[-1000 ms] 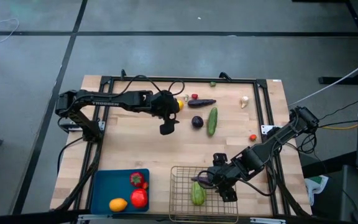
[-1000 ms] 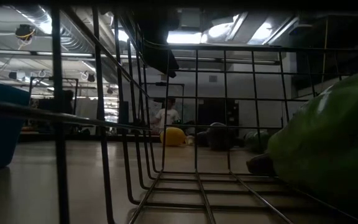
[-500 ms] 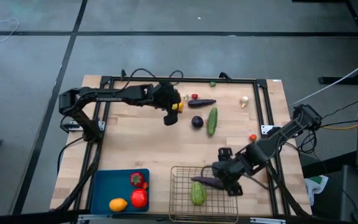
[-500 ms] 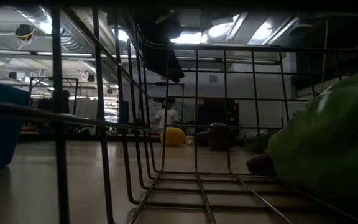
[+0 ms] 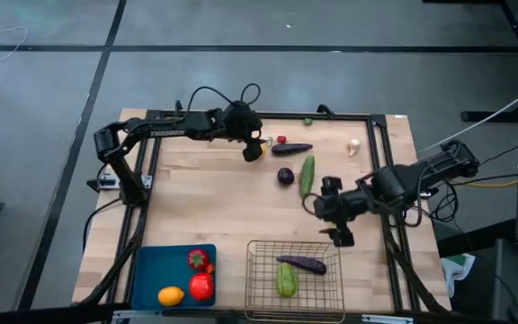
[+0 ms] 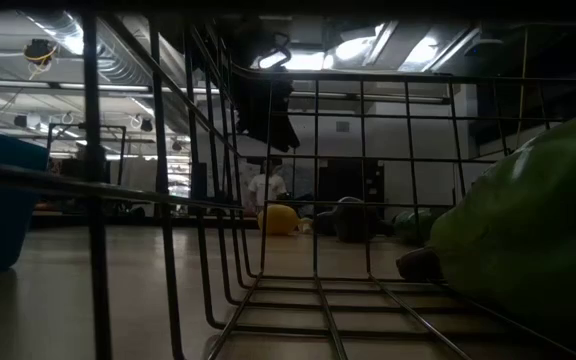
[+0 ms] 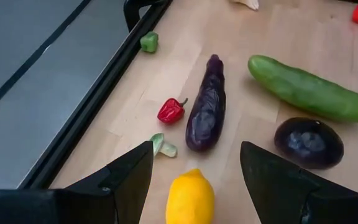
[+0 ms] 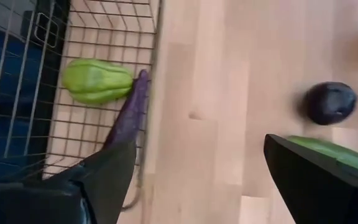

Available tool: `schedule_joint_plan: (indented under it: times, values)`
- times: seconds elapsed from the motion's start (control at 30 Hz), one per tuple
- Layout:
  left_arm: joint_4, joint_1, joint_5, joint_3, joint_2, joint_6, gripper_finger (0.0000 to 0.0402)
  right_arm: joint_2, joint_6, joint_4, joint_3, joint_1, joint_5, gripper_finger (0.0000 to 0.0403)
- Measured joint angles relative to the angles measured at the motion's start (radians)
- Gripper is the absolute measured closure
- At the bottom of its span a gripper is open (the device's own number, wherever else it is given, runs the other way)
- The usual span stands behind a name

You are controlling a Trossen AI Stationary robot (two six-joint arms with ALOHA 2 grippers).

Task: Sort produce into baskets
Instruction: Put the lemon into the blue bin

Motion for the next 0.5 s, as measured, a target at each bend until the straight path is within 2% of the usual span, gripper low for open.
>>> schedule_joint_plan:
  times: [0.2,0.5]
  values:
    - [-0.006,-0.036,0.006,0.0,0.013,0.141,0.0164,-0.082,-0.048,-0.024,-0.016,-0.057,0.003,0.0052]
    - [-0.018,-0.054,0.006,0.0,0.094,0.127,0.0164,-0.322,-0.027,0.134,-0.227,-0.129,0.003,0.0052]
